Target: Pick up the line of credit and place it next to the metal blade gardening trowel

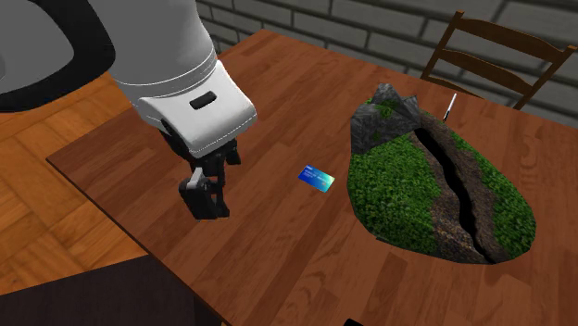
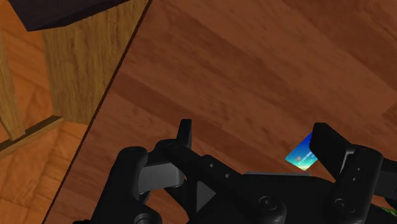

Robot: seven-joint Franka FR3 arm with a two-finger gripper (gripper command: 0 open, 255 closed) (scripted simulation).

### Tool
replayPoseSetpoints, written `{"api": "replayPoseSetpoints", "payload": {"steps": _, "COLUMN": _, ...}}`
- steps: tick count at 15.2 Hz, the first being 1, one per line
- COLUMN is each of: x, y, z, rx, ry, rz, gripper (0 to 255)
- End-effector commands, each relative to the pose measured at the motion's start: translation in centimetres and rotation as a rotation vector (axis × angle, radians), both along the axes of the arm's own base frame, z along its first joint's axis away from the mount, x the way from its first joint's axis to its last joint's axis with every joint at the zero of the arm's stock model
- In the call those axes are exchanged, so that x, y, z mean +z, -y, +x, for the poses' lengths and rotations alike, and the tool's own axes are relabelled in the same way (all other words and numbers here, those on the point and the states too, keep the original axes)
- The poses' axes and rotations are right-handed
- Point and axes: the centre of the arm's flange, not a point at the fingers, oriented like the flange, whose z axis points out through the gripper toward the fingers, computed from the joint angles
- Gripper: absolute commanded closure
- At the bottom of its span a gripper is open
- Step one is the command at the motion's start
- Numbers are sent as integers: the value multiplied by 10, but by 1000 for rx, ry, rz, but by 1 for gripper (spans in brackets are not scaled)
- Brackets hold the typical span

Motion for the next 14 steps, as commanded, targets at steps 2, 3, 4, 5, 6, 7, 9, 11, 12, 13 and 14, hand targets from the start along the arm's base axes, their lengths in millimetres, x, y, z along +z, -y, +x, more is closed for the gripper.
{"api": "replayPoseSetpoints", "payload": {"steps": 2, "x": -23, "y": -21, "z": 29, "rx": -81, "ry": 5, "rz": -8, "gripper": 0}}
{"api": "replayPoseSetpoints", "payload": {"steps": 3, "x": -30, "y": -27, "z": 39, "rx": -107, "ry": 6, "rz": -12, "gripper": 0}}
{"api": "replayPoseSetpoints", "payload": {"steps": 4, "x": -38, "y": -34, "z": 48, "rx": -132, "ry": 8, "rz": -15, "gripper": 0}}
{"api": "replayPoseSetpoints", "payload": {"steps": 5, "x": -45, "y": -40, "z": 58, "rx": -158, "ry": 9, "rz": -19, "gripper": 0}}
{"api": "replayPoseSetpoints", "payload": {"steps": 6, "x": -52, "y": -46, "z": 68, "rx": -184, "ry": 11, "rz": -22, "gripper": 0}}
{"api": "replayPoseSetpoints", "payload": {"steps": 7, "x": -59, "y": -51, "z": 78, "rx": -209, "ry": 12, "rz": -26, "gripper": 0}}
{"api": "replayPoseSetpoints", "payload": {"steps": 9, "x": -74, "y": -62, "z": 99, "rx": -260, "ry": 15, "rz": -33, "gripper": 0}}
{"api": "replayPoseSetpoints", "payload": {"steps": 11, "x": -88, "y": -71, "z": 120, "rx": -312, "ry": 18, "rz": -40, "gripper": 0}}
{"api": "replayPoseSetpoints", "payload": {"steps": 12, "x": -96, "y": -75, "z": 130, "rx": -337, "ry": 19, "rz": -43, "gripper": 0}}
{"api": "replayPoseSetpoints", "payload": {"steps": 13, "x": -103, "y": -79, "z": 141, "rx": -363, "ry": 20, "rz": -47, "gripper": 0}}
{"api": "replayPoseSetpoints", "payload": {"steps": 14, "x": -110, "y": -82, "z": 152, "rx": -388, "ry": 22, "rz": -50, "gripper": 0}}
